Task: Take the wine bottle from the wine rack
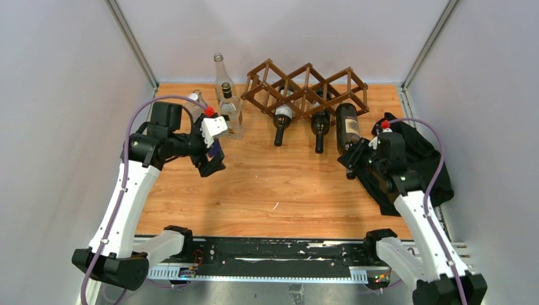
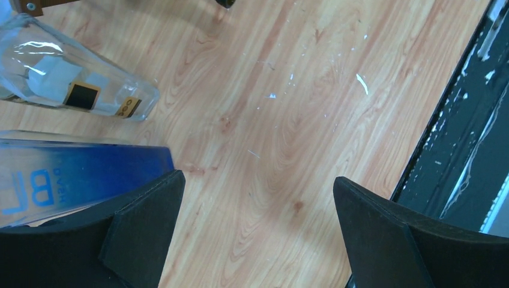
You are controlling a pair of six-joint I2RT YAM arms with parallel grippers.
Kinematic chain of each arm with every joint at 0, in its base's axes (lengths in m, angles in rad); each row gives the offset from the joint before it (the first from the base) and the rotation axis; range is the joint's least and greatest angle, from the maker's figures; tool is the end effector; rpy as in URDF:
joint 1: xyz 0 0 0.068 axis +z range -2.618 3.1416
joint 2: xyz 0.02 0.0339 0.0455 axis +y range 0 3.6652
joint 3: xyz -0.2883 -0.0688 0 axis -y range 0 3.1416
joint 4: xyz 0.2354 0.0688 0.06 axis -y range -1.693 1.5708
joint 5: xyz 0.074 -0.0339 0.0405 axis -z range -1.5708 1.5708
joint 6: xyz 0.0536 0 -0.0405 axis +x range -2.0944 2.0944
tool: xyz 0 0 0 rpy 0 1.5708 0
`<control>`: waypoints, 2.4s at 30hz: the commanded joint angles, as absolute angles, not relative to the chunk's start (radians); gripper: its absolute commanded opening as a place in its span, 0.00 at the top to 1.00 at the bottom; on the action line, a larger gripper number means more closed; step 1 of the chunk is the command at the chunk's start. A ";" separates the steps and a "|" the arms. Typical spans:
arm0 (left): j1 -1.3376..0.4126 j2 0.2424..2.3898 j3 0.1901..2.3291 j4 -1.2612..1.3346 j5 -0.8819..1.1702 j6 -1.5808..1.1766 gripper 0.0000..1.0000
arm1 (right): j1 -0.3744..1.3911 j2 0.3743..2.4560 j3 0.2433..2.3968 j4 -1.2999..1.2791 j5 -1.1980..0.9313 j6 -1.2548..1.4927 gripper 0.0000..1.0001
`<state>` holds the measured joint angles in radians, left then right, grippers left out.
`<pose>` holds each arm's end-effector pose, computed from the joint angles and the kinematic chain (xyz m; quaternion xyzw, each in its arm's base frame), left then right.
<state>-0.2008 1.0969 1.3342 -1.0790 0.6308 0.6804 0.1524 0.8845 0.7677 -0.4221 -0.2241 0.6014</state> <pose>0.1713 -0.0671 0.3962 0.4788 0.7562 -0.2010 0.3981 0.1825 0.0401 0.3039 0.1386 0.8550 0.2709 0.4201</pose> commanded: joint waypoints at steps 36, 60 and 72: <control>-0.968 1.048 1.075 -0.459 0.170 1.095 0.00 | 0.306 0.686 1.022 -0.933 -0.625 0.684 1.00; -1.031 0.939 0.834 -0.285 0.181 0.853 0.00 | 0.908 1.246 1.431 -0.807 -0.503 0.653 1.00; -1.030 0.883 0.799 -0.320 0.081 0.816 0.38 | 0.960 1.304 1.466 -0.828 -0.467 0.643 0.88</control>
